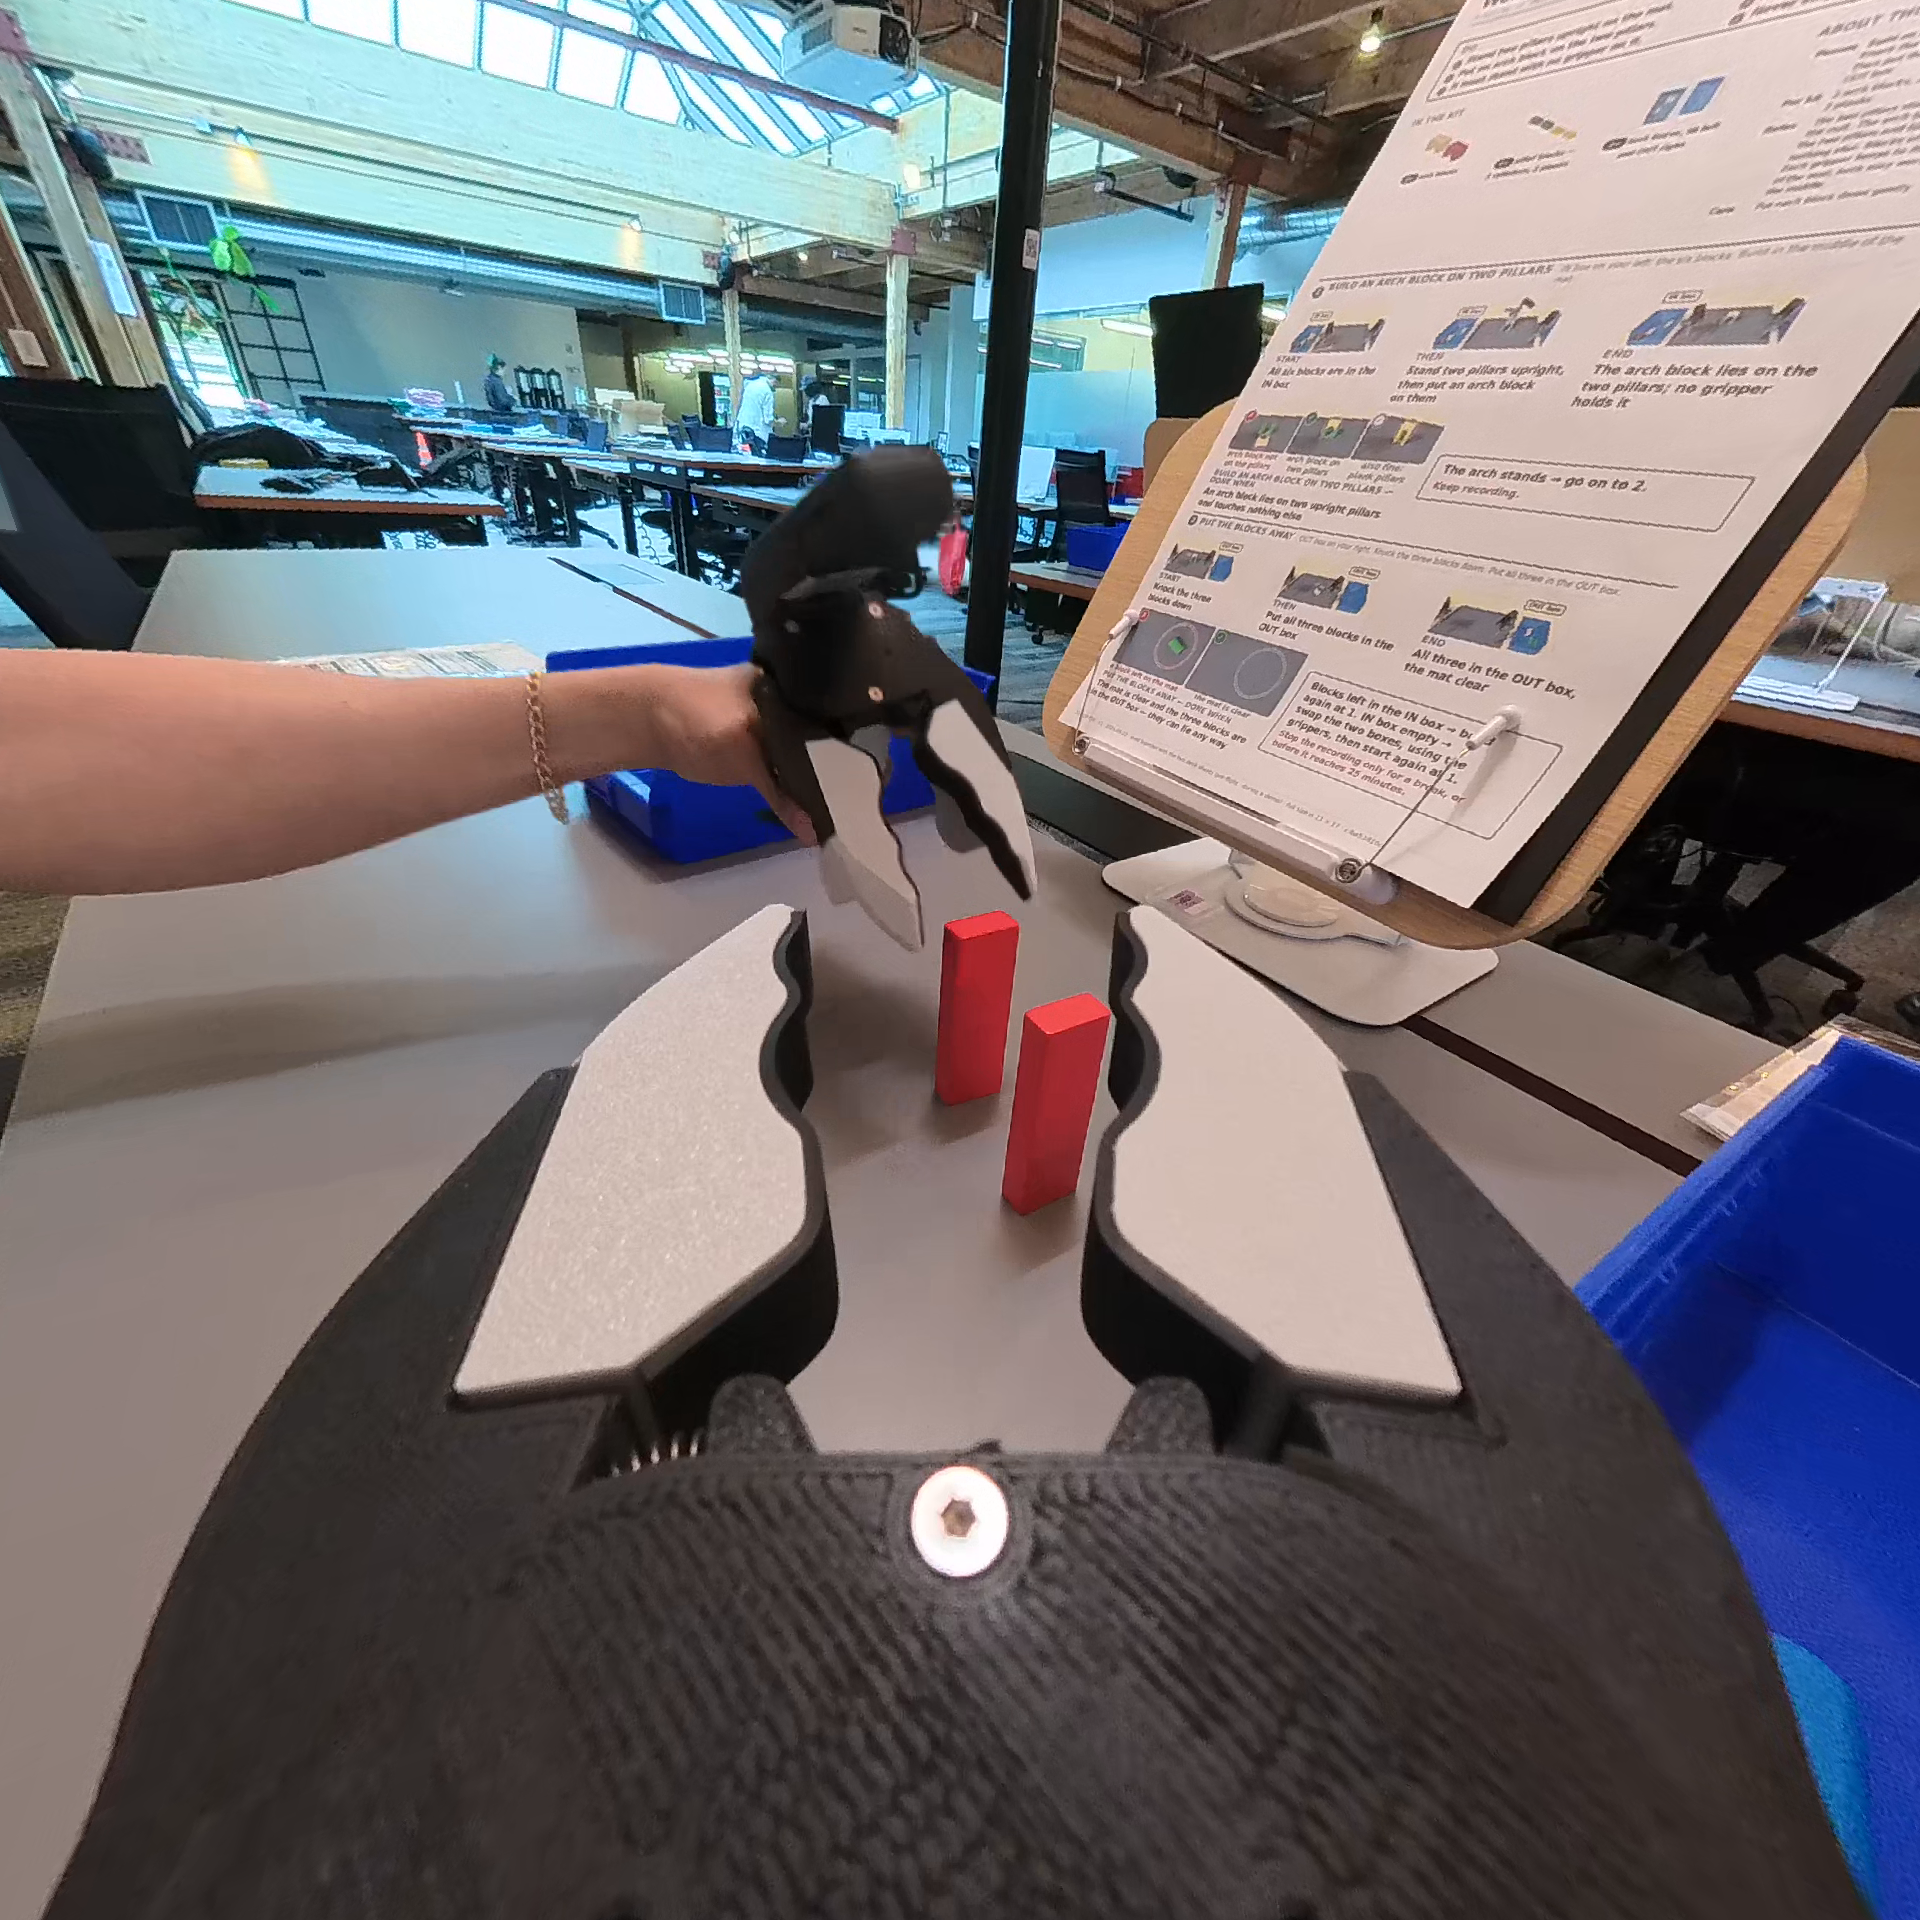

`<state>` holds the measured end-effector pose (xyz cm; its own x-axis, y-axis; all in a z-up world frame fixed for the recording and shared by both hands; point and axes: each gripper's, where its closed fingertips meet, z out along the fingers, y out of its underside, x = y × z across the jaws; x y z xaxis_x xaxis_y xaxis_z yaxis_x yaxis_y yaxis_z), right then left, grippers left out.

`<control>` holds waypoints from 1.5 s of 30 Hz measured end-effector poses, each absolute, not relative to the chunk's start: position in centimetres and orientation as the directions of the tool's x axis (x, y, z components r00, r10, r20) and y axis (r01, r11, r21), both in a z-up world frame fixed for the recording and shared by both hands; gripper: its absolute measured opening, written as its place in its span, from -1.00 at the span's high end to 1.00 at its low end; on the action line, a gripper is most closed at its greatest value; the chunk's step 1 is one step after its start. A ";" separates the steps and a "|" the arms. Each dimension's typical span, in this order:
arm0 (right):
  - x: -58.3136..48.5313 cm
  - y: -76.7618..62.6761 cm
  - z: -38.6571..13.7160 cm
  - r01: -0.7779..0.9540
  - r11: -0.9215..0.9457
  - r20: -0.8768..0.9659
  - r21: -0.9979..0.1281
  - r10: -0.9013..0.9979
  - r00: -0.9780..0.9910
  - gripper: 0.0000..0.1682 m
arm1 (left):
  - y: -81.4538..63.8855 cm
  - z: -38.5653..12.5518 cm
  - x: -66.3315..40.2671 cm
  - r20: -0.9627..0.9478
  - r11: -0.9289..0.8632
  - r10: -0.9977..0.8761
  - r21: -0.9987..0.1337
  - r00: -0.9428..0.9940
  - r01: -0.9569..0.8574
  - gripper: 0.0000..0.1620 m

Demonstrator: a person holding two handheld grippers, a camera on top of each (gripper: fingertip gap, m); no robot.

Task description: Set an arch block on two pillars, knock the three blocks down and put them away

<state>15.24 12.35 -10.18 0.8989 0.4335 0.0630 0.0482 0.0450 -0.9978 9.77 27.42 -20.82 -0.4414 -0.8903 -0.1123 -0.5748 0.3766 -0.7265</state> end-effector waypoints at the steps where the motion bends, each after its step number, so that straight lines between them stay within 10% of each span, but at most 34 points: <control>1: 15.3 12.3 -10.2 0.046 0.046 0.061 -0.998 0.433 0.899 0.34 | 27.4 -20.0 9.4 -0.109 0.365 -0.892 -0.746 -0.439 -0.557 0.29; 12: 14.4 13.2 -11.4 0.044 0.012 0.044 -0.999 0.453 0.891 0.34 | 38.1 -9.3 -1.2 -0.226 0.269 -0.963 -0.812 -0.146 -0.519 0.27; 32: 12.8 14.6 -15.9 0.094 -0.127 0.024 -0.987 0.468 0.884 0.33 | 54.9 -23.7 -16.3 -0.398 0.350 -0.881 -0.182 -0.257 -0.919 0.33; 45: 13.2 13.5 -16.8 0.065 -0.157 -0.008 -0.985 0.425 0.905 0.33 | 56.7 -28.0 -15.7 -0.321 0.332 -0.905 -0.122 -0.279 -0.935 0.62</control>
